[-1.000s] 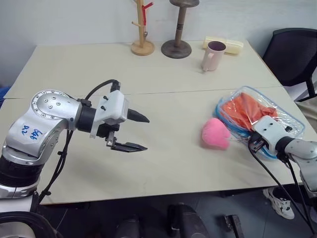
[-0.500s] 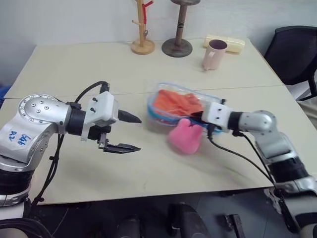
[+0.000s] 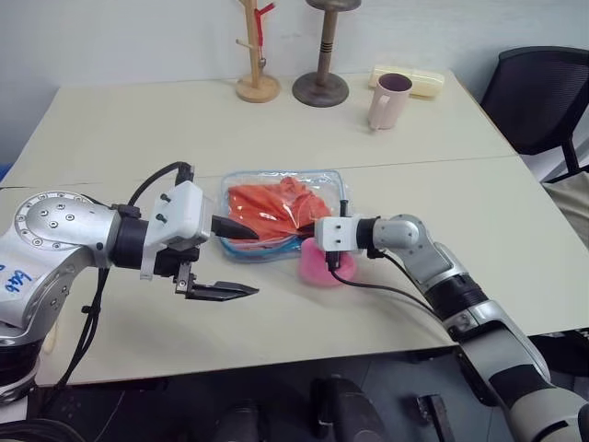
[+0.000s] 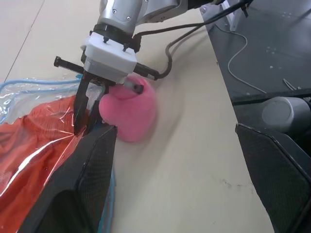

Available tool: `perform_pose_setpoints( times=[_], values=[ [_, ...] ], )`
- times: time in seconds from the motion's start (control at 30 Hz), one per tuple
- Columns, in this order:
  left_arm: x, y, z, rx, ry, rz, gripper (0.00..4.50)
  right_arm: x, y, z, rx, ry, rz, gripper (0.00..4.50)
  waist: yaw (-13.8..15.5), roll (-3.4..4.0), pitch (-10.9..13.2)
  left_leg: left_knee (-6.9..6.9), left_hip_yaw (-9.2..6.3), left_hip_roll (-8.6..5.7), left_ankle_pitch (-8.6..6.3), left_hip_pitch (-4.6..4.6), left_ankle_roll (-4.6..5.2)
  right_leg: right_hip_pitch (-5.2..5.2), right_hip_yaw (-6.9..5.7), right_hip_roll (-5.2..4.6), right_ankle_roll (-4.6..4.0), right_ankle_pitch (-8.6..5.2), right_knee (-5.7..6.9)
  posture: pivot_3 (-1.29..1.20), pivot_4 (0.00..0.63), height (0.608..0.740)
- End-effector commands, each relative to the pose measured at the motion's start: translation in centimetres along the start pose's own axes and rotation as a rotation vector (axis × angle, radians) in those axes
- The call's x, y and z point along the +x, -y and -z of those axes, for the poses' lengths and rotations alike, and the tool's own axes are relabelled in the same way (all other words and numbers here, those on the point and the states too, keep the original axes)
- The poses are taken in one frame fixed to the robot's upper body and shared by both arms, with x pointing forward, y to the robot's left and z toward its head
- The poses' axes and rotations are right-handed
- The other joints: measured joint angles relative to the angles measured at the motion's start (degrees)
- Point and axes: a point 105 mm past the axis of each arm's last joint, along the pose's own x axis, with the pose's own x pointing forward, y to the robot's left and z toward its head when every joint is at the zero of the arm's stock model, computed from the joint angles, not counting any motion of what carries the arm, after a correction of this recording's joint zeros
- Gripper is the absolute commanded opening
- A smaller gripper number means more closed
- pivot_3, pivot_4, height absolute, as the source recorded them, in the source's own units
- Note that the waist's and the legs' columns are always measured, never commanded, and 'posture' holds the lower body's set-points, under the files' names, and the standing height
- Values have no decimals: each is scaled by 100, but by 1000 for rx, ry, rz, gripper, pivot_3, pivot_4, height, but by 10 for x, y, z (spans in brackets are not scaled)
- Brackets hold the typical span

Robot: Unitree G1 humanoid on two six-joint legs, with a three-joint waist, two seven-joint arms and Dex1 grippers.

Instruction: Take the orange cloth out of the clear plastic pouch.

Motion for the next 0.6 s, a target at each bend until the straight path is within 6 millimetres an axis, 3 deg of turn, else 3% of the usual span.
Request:
perform_pose_setpoints(
  times=[0.03, 0.23, 0.37, 0.47, 0.5, 0.6],
  values=[
    [-3, 0, -5, 27, 0, -15, 4088, 0, 4, 2, 34, -12, 17, 1847, 0, 0, 0, 0, 0, 0, 0, -1, 0, 0, 0, 0, 0, 0, 0, 0, 150, 740],
    [1, 1, -1, 17, 0, 21, 4088, -22, 27, -26, 80, 79, 100, 3729, 7, 1, 1, 0, -6, 0, 0, -6, 0, -1, -1, 0, 0, 0, -3, 0, 150, 740],
    [1, 3, 1, 7, -3, 36, 4088, -69, 54, -44, 137, 112, 186, 3729, 34, 8, 5, 2, -13, 0, 0, -18, 0, -5, -5, 0, 0, 0, -9, 0, 150, 740],
    [-1, 4, 2, 3, -6, 38, 4088, -108, 61, -43, 222, 91, 233, 3729, 104, 9, 6, 1, -27, 0, -1, -25, 1, -4, -17, -1, 0, 0, -20, 0, 150, 740],
    [-2, 4, 2, 1, -7, 38, 4088, -119, 59, -41, 258, 76, 237, 3729, 135, 8, 5, 2, -38, 0, -1, -31, 1, -3, -16, -1, 0, 0, -25, 0, 150, 740],
    [-4, 4, 4, -6, -12, 38, 4088, -150, 26, -23, 380, -11, 177, 3729, 194, 8, 5, -2, -55, 0, -1, -47, 1, -4, -30, 0, 0, 0, -38, 0, 150, 740]
  ],
)
